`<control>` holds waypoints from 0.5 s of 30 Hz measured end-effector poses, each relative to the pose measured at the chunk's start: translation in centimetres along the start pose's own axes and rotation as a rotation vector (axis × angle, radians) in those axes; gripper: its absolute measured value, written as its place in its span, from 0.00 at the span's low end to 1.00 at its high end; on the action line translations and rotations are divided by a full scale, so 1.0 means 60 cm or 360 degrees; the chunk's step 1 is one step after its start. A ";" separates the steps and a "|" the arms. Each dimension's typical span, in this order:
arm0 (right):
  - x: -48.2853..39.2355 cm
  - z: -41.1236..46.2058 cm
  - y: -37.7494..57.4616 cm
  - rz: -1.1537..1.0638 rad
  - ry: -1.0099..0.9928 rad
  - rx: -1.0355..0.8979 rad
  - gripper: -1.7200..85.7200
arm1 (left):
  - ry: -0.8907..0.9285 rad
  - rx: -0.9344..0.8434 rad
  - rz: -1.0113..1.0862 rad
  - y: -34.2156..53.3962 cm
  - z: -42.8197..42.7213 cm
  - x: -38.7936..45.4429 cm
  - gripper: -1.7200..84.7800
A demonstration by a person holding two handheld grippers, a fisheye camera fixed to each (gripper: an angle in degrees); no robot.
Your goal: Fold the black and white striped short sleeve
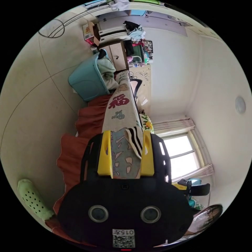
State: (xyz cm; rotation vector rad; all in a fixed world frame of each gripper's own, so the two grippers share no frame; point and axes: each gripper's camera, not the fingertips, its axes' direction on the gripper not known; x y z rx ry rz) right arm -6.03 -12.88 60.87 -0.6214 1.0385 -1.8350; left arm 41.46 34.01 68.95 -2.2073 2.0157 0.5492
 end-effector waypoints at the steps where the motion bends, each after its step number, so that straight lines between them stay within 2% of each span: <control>1: -0.005 0.016 -0.009 -0.0008 0.0022 -0.0048 0.13 | 0.0029 -0.0017 -0.0011 -0.012 0.008 -0.006 0.21; 7: -0.013 0.075 -0.030 0.0020 0.0108 -0.0186 0.06 | 0.0139 -0.0107 0.0078 -0.047 0.032 0.005 0.17; 11: -0.010 0.080 -0.026 0.0109 0.0085 -0.0141 0.02 | 0.0204 -0.0114 0.0139 -0.047 0.025 0.026 0.09; 15: -0.007 0.068 -0.011 0.0179 0.0069 -0.0058 0.01 | 0.0122 -0.0054 0.0209 -0.036 0.006 0.054 0.03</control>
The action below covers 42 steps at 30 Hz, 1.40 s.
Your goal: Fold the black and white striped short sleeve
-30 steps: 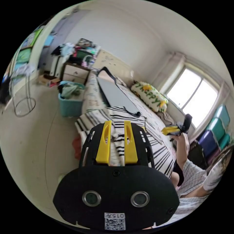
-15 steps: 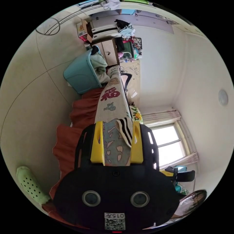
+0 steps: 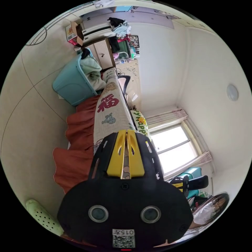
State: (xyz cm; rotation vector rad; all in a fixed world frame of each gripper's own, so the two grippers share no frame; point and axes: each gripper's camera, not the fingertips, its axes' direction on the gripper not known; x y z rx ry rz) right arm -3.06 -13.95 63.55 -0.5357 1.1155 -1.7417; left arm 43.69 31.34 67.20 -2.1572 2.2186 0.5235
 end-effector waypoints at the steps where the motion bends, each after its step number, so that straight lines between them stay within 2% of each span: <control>1: 0.001 -0.005 0.007 0.0021 -0.0002 0.0031 0.01 | -0.0002 0.0006 0.0015 0.003 -0.003 0.008 0.02; 9: 0.025 -0.040 0.064 0.0189 -0.0024 0.0211 0.01 | -0.0062 0.0072 0.0126 0.036 0.004 0.075 0.01; 15: 0.056 -0.101 0.145 0.0367 -0.0105 0.0424 0.01 | -0.0224 0.0052 0.0500 0.054 0.064 0.276 0.01; 18: 0.066 -0.132 0.200 0.0433 -0.0131 0.0501 0.01 | -0.0309 -0.0014 0.0748 0.087 0.152 0.412 0.01; 21: 0.073 -0.155 0.264 0.0499 -0.0107 0.0535 0.01 | -0.0400 -0.0205 0.0999 0.150 0.300 0.528 0.01; 23: 0.079 -0.164 0.320 0.0563 -0.0104 0.0516 0.01 | -0.0505 -0.0460 0.1184 0.223 0.449 0.575 0.03; 24: 0.080 -0.164 0.334 0.0577 -0.0108 0.0500 0.02 | -0.0542 -0.0543 0.1208 0.243 0.489 0.577 0.03; 26: 0.087 -0.158 0.388 0.0614 -0.0122 0.0412 0.02 | -0.0636 -0.0991 0.1233 0.321 0.644 0.553 0.06; 29: 0.097 -0.148 0.449 0.0602 -0.0242 0.0273 0.04 | -0.0633 -0.1359 0.1220 0.388 0.736 0.521 0.08; 34: 0.134 -0.165 0.529 0.0661 -0.0308 0.0260 0.08 | -0.0383 -0.1075 0.1240 0.394 0.620 0.547 0.10; 36: 0.149 -0.174 0.544 0.0697 -0.0299 0.0321 0.08 | -0.0496 -0.0936 0.1284 0.407 0.556 0.544 0.10; 38: 0.159 -0.181 0.539 0.0699 -0.0319 0.0399 0.08 | -0.0789 -0.0831 0.1350 0.436 0.497 0.516 0.10; 40: 0.151 -0.180 0.515 0.0635 -0.0321 0.0416 0.09 | -0.0900 -0.0879 0.1322 0.454 0.477 0.478 0.10; 42: 0.135 -0.175 0.482 0.0545 -0.0261 0.0405 0.10 | -0.0838 -0.0980 0.1260 0.466 0.474 0.437 0.11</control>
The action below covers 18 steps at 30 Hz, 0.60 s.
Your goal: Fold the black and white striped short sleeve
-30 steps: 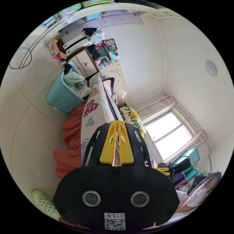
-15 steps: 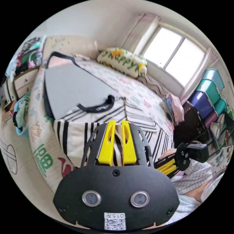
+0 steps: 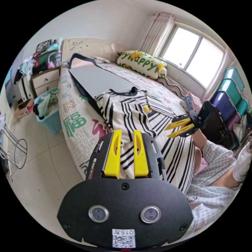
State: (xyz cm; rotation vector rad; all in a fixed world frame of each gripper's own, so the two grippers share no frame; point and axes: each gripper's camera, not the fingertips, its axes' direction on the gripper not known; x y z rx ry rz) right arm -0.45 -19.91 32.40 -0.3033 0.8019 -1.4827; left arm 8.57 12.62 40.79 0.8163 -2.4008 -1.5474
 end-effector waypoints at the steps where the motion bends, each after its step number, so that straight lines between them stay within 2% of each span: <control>1: -0.014 0.013 -0.014 -0.0058 0.0073 -0.0017 0.10 | 0.0066 -0.0037 0.0023 0.009 0.020 -0.005 0.11; 4: -0.021 0.047 -0.042 -0.0114 0.0231 -0.0095 0.11 | -0.0051 -0.0176 0.0029 0.007 0.074 -0.010 0.11; 7: -0.001 0.074 -0.056 -0.0103 0.0210 -0.0232 0.09 | -0.0084 -0.0280 0.0088 0.014 0.118 -0.004 0.10; 11: 0.027 0.071 -0.054 -0.0052 0.0147 -0.0252 0.04 | -0.0065 -0.0275 0.0108 0.025 0.124 -0.009 0.06; 18: 0.054 0.051 -0.043 -0.0047 0.0049 -0.0301 0.04 | -0.0020 -0.0253 0.0133 0.048 0.125 -0.016 0.04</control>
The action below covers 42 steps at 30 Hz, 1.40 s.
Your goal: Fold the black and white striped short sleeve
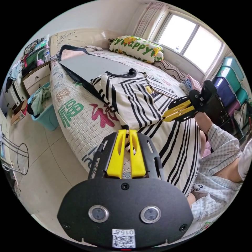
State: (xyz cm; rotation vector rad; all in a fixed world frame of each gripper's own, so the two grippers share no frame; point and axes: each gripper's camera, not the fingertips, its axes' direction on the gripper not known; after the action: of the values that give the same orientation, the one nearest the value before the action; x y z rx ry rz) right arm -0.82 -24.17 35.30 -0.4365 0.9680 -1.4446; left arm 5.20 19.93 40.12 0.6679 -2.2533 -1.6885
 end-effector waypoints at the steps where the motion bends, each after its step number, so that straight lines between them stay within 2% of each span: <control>1: 0.004 0.001 0.002 -0.0009 -0.0006 -0.0018 0.04 | -0.0022 -0.0036 0.0007 -0.001 0.010 0.002 0.04; 6: 0.053 -0.037 0.016 0.0073 -0.0121 0.0031 0.08 | -0.0069 -0.0056 -0.0016 0.008 0.011 0.000 0.05; 10: 0.140 -0.093 0.039 0.0348 0.0065 0.0252 0.08 | -0.0077 0.0122 0.0055 0.020 -0.030 0.025 0.08; 13: 0.211 -0.086 0.039 0.0529 0.0198 0.0211 0.10 | 0.0022 0.0246 0.0290 0.009 -0.038 0.081 0.09; 17: 0.284 -0.043 0.029 0.0705 0.0122 0.0077 0.11 | 0.0109 0.0062 0.0494 -0.028 0.025 0.141 0.11; 21: 0.305 -0.026 0.021 0.0725 0.0033 0.0079 0.10 | 0.0082 -0.0046 0.0505 -0.041 0.072 0.144 0.10; 23: 0.314 -0.016 0.017 0.0717 0.0061 0.0022 0.06 | 0.0058 -0.0128 0.0493 -0.042 0.096 0.136 0.08; 26: 0.318 -0.017 0.020 0.0685 0.0076 0.0010 0.02 | 0.0060 -0.0120 0.0483 -0.038 0.097 0.123 0.06; 31: 0.318 -0.052 0.045 0.0679 0.0152 0.0103 0.01 | 0.0113 -0.0091 0.0483 -0.031 0.089 0.099 0.04; 38: 0.327 -0.044 0.063 0.0658 0.0153 0.0049 0.01 | 0.0243 -0.0113 0.0487 -0.022 0.078 0.055 0.07; 39: 0.327 -0.045 0.064 0.0655 0.0158 0.0052 0.01 | 0.0273 -0.0100 0.0487 -0.019 0.071 0.048 0.07; 42: 0.328 -0.052 0.069 0.0633 0.0163 0.0066 0.01 | 0.0370 0.0175 0.0340 -0.015 0.012 -0.006 0.08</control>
State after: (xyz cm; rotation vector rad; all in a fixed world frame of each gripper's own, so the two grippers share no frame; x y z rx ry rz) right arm -3.53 -41.31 24.69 -0.1281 1.0380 -1.1306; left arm 5.37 20.52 39.05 0.5886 -2.1767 -1.3243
